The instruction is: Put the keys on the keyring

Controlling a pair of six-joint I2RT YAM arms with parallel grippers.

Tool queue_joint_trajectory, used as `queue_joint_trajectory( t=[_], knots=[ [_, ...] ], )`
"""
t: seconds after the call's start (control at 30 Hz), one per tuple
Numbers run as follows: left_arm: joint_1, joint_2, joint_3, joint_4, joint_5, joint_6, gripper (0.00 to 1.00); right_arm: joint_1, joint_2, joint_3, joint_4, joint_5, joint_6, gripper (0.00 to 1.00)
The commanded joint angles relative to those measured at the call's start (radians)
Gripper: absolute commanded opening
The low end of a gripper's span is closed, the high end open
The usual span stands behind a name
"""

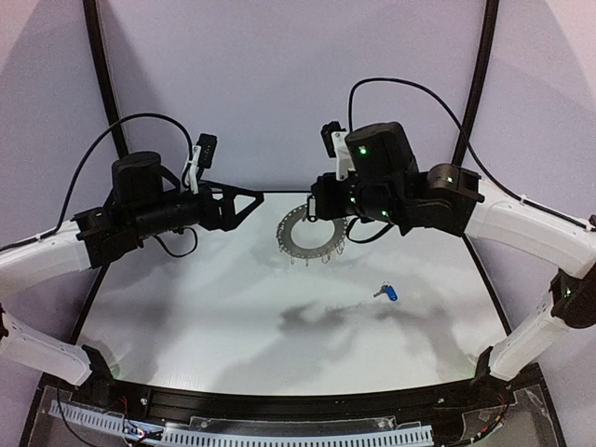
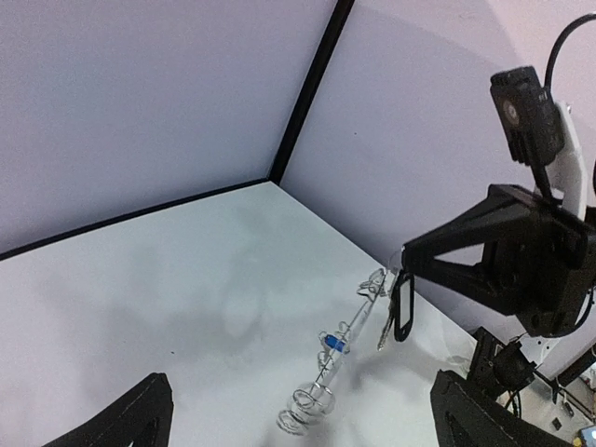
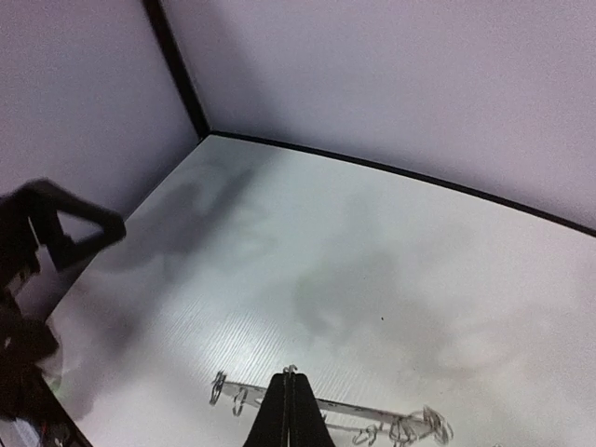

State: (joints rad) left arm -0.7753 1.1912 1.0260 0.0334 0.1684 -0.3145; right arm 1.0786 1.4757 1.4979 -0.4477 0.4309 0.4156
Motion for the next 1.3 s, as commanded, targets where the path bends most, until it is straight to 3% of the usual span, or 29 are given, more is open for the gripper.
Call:
queue_joint_trajectory(
  t=[0.0,0.2,0.3,0.37,0.7,0.77,0.87,1.03,1.1,1.2,1.27],
  knots=[
    [0.000,0.045,0.008,0.058,0.069,-0.075,0.99,-0.004,0.078,0.120,-0.150,0.174,0.164,0.00],
    [-0.004,0.163,0.112,0.033,0.134,-0.002,0.95,-0.034,0.133,0.192,-0.205,0.032,0.214,0.00],
    [-0.007,0.197,0.135,0.013,0.154,0.086,0.95,-0.105,0.092,0.100,-0.057,-0.312,0.136,0.00],
    [-0.007,0.196,0.133,-0.016,0.141,0.116,0.96,-0.129,0.074,0.076,-0.037,-0.397,0.078,0.00],
    [-0.006,0.016,-0.073,0.035,0.232,0.287,0.99,-0.146,-0.093,-0.070,-0.076,-1.011,-0.747,0.00],
    [-0.006,0.025,-0.071,-0.013,0.420,0.425,0.99,-0.148,-0.117,-0.089,-0.133,-1.138,-0.904,0.00],
    [-0.006,0.064,-0.029,-0.082,0.588,0.520,0.99,-0.147,-0.099,-0.037,-0.240,-1.200,-1.000,0.00],
    [-0.007,0.222,0.200,-0.380,0.910,0.744,0.99,-0.148,-0.012,0.073,-0.411,-1.289,-1.124,0.00],
    [-0.007,0.307,0.321,-0.522,0.972,0.803,0.99,-0.147,0.013,0.106,-0.441,-1.298,-1.149,0.00],
    [-0.007,0.359,0.382,-0.619,0.992,0.876,0.97,-0.147,0.032,0.123,-0.440,-1.302,-1.160,0.00],
    [-0.009,0.410,0.432,-0.671,1.006,0.932,0.92,-0.148,0.042,0.137,-0.438,-1.290,-1.164,0.00]
  ],
)
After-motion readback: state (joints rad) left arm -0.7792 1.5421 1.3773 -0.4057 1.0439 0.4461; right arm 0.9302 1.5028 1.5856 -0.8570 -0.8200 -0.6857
